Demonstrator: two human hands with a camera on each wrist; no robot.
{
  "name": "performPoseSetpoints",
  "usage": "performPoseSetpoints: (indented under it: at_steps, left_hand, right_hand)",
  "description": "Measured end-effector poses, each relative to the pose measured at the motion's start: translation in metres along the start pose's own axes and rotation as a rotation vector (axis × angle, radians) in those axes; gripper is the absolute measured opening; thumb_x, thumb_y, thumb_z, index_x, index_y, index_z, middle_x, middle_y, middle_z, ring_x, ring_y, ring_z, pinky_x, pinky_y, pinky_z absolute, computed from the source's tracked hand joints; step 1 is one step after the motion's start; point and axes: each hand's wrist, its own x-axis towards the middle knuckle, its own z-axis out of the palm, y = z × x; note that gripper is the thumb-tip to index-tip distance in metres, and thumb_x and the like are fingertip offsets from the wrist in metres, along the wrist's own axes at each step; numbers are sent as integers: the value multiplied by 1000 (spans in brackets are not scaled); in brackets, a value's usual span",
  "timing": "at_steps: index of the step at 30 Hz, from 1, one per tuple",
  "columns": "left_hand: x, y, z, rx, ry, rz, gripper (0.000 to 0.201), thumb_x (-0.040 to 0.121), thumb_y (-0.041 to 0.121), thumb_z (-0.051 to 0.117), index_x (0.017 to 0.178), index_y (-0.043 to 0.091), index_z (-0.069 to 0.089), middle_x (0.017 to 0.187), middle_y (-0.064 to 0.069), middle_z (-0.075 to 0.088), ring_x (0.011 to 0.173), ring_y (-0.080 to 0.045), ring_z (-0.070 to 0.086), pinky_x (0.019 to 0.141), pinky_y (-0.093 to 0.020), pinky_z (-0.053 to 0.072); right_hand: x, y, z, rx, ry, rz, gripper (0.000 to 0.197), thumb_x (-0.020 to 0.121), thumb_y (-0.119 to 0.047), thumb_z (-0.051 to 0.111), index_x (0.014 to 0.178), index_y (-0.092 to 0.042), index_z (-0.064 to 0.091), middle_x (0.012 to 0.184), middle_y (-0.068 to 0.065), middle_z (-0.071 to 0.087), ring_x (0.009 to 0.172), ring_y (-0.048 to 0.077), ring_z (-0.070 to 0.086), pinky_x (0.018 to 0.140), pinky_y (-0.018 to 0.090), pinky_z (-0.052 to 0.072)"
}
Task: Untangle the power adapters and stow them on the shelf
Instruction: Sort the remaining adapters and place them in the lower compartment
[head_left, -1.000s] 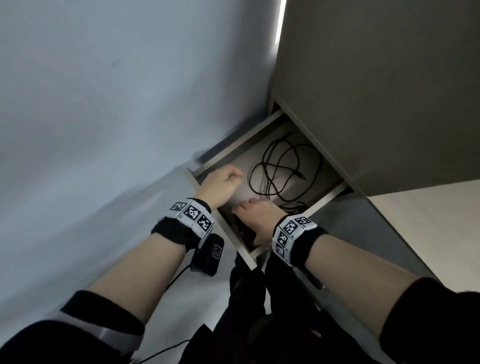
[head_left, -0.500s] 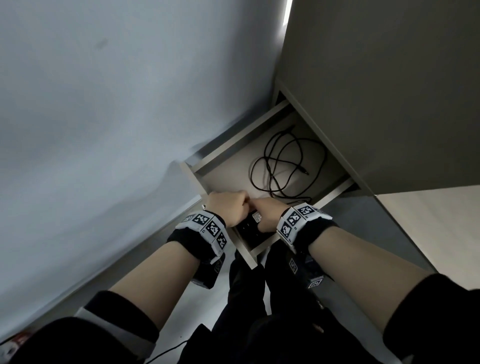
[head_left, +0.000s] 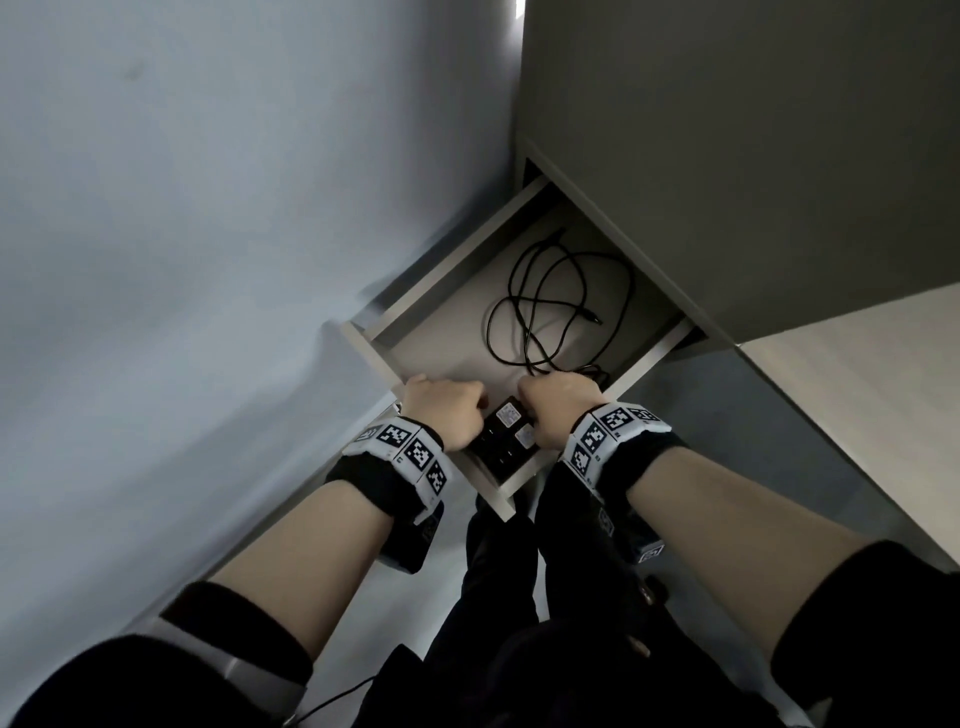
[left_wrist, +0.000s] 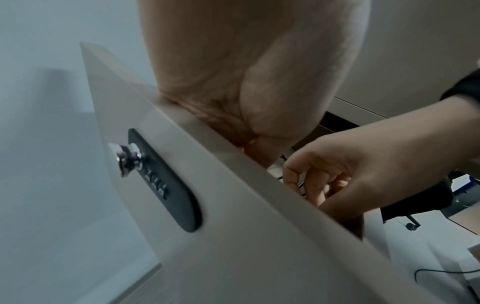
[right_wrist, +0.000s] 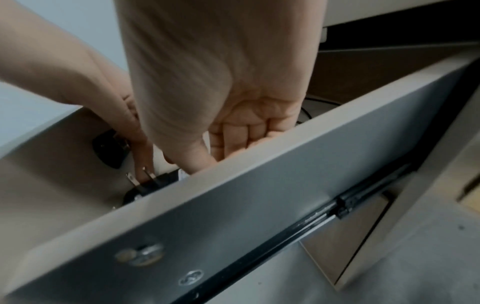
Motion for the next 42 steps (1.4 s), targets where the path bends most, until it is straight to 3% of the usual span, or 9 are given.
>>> performPoseSetpoints:
  at_steps: [7,10,16,24,27,28,31,36,42]
  left_hand:
    - [-1,3,-7,-40,-33,-22,38,91,19,38,126,28,51,132,-1,56,123,-23,50,102,-36,30]
    - [2,13,-19,-212,34,-40,36,93,20,39,125,26,54,133,-4,54,122,-26,50,102,-37,41]
    - [-3,79,-57,-337,187,115,30,94,22,43,118,21,59,125,-5,59,114,-22,55,99,-33,43]
    - [-26,264,-63,-214,75,400,30,87,13,43,109,24,60,118,-6,64,110,-26,56,95,-35,45]
    - [-39,352,-45,-128,24,516,28,89,17,44,113,24,56,104,-3,65,94,-24,59,84,-30,46]
    - [-43,380,-38,-106,17,544,27,90,18,44,113,24,56,98,-1,64,90,-23,58,80,-29,45]
    - [-63,475,-8,-50,-35,645,29,91,22,45,118,21,56,110,-1,63,105,-23,58,93,-33,46]
    - [-76,579,27,70,-47,776,31,88,22,48,117,17,59,124,-5,55,113,-25,54,100,-37,43]
    - [-59,665,40,219,-74,881,31,88,22,50,117,16,60,126,-10,51,118,-26,48,101,-31,37]
  right_hand:
    - [-12,8,-6,183,46,98,26,80,-23,52,105,-20,59,105,5,66,95,27,63,77,32,53]
    - [-22,12,-17,328,118,126,21,80,-21,51,99,-22,59,102,4,66,95,27,62,78,31,50]
    - [-63,37,-37,442,280,169,26,83,-17,48,104,-18,63,105,6,68,101,27,62,82,30,50]
    - [-188,134,-34,553,306,321,45,84,-11,55,128,-7,46,108,16,67,100,32,63,74,30,45]
    - [-260,200,-14,744,350,398,16,84,-6,51,91,-16,62,88,5,71,75,20,64,70,28,48]
    - [-284,221,-6,837,395,442,19,83,-5,49,78,-19,60,78,1,70,68,17,62,70,29,50]
    - [-365,287,31,1002,588,620,25,82,-3,50,68,-24,53,66,-5,64,62,15,59,68,29,50]
    - [-448,359,82,1075,884,906,10,82,-8,55,81,-16,61,96,10,70,94,26,63,81,32,47]
    - [-496,420,139,1108,1142,1391,27,80,-20,55,106,-19,61,110,5,63,110,27,56,85,30,43]
